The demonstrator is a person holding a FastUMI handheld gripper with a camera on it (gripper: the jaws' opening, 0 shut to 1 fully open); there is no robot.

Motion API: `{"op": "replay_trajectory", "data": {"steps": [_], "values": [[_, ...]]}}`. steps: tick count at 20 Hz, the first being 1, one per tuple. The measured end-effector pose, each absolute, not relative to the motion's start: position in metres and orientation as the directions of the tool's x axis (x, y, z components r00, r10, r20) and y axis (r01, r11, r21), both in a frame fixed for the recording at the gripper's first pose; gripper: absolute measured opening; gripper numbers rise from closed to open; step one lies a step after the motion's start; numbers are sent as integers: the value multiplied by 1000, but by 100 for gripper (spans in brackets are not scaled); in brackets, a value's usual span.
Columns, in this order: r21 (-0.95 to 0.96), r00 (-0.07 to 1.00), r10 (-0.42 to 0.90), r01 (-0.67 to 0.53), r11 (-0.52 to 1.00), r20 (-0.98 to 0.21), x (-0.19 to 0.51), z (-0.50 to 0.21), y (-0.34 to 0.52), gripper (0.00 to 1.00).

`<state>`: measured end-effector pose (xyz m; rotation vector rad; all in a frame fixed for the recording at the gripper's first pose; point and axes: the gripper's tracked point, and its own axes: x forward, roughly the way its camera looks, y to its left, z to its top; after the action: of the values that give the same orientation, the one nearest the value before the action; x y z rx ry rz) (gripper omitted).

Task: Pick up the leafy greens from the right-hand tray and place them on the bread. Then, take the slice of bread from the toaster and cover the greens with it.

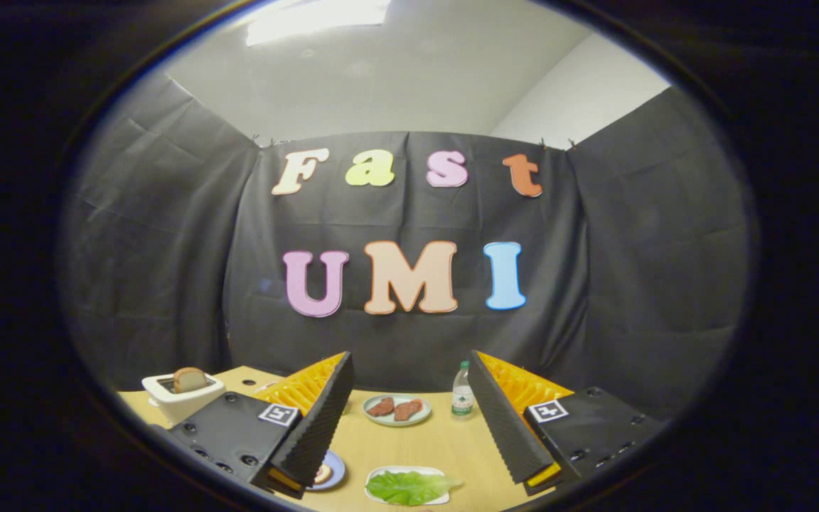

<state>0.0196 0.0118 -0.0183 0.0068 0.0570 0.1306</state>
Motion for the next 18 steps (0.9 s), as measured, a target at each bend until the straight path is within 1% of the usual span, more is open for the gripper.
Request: {"op": "replay_trajectory", "data": {"steps": [7, 13, 18], "values": [[-26, 951, 261, -269, 963, -165, 42, -54, 17, 100], [-35, 882, 378, -403, 914, -280, 59, -91, 14, 100], [-58, 799, 458, -518, 853, -391, 66, -133, 18, 100]]}}
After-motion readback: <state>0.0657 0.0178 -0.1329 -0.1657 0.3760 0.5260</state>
